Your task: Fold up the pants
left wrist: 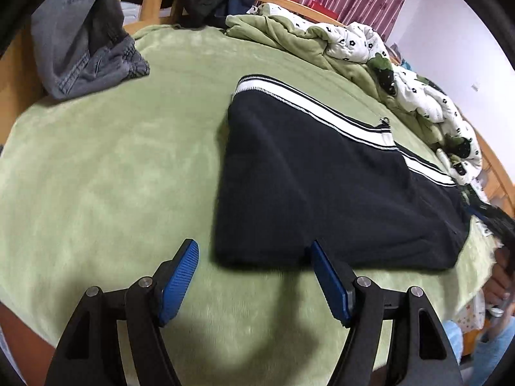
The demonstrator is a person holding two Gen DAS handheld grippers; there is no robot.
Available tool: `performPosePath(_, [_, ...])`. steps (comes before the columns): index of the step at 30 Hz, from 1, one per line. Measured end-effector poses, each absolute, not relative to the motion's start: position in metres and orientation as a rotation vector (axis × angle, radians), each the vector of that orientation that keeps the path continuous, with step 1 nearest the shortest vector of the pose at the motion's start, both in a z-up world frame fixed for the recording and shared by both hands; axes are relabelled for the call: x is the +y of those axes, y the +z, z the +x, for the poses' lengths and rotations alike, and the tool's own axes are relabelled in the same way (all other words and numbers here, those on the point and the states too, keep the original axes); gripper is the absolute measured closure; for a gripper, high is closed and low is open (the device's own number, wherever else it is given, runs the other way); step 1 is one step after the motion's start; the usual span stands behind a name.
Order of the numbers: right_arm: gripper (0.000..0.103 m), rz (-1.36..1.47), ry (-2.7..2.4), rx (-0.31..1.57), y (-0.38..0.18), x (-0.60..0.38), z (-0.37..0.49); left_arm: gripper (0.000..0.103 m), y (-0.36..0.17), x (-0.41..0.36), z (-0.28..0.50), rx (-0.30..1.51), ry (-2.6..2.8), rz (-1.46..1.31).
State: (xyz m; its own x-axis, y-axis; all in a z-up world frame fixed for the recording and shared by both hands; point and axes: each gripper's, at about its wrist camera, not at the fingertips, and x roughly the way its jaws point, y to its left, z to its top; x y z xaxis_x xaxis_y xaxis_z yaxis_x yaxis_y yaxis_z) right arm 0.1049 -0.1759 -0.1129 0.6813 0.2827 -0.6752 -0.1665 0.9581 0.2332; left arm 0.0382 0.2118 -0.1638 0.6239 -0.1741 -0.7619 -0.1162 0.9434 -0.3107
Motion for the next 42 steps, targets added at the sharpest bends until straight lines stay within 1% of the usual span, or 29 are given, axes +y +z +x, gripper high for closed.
performPosePath(4, [0.052, 0.2, 0.341, 0.85, -0.142, -0.117, 0.115, 0.033, -0.17, 0.215, 0.018, 0.891, -0.036, -0.354])
performPosePath(5, [0.059, 0.202, 0.343, 0.87, -0.149, -0.111, 0.117, 0.033, -0.171, 0.217, 0.015, 0.891, -0.035, -0.353])
performPosePath(6, [0.093, 0.204, 0.351, 0.901, -0.158, -0.102, 0.119, 0.033, -0.172, 0.217, 0.011, 0.89, -0.036, -0.353])
performPosePath(7, [0.098, 0.204, 0.332, 0.898, -0.161, -0.098, 0.115, 0.033, -0.171, 0.219, 0.008, 0.887, -0.041, -0.356])
performPosePath(10, [0.098, 0.279, 0.376, 0.854, -0.15, -0.108, 0.102, 0.033, -0.167, 0.224, 0.001, 0.864, -0.063, -0.369])
performPosePath(12, [0.098, 0.358, 0.417, 0.864, -0.145, -0.121, 0.097, 0.033, -0.168, 0.228, 0.0, 0.842, -0.074, -0.394])
performPosePath(15, [0.098, 0.31, 0.379, 0.929, -0.162, -0.115, 0.097, 0.033, -0.179, 0.226, 0.01, 0.864, -0.049, -0.392])
performPosePath(17, [0.097, 0.27, 0.354, 0.917, -0.173, -0.109, 0.094, 0.031, -0.179, 0.222, 0.011, 0.849, -0.056, -0.379])
performPosePath(20, [0.088, 0.252, 0.328, 0.899, -0.169, -0.111, 0.092, 0.03, -0.178, 0.223, 0.006, 0.811, -0.173, -0.455])
performPosePath(22, [0.081, 0.252, 0.321, 0.896, -0.163, -0.113, 0.092, 0.03, -0.177, 0.228, 0.002, 0.789, -0.223, -0.517])
performPosePath(25, [0.074, 0.22, 0.315, 0.882, -0.157, -0.115, 0.09, 0.027, -0.174, 0.233, 0.0, 0.763, -0.23, -0.562])
performPosePath(27, [0.072, 0.215, 0.316, 0.87, -0.153, -0.117, 0.087, 0.025, -0.176, 0.237, 0.006, 0.761, -0.226, -0.606])
performPosePath(30, [0.072, 0.217, 0.316, 0.862, -0.151, -0.119, 0.082, 0.025, -0.181, 0.236, 0.016, 0.784, -0.195, -0.615])
performPosePath(35, [0.072, 0.197, 0.305, 0.854, -0.147, -0.128, 0.074, 0.025, -0.178, 0.211, 0.014, 0.824, -0.13, -0.386])
performPosePath(37, [0.072, 0.209, 0.308, 0.856, -0.147, -0.133, 0.072, 0.025, -0.175, 0.206, 0.01, 0.827, -0.162, -0.342])
performPosePath(40, [0.072, 0.237, 0.302, 0.852, -0.147, -0.141, 0.069, 0.025, -0.166, 0.214, 0.004, 0.748, -0.226, -0.476])
performPosePath(42, [0.072, 0.246, 0.29, 0.85, -0.147, -0.145, 0.07, 0.025, -0.155, 0.217, 0.007, 0.696, -0.189, -0.49])
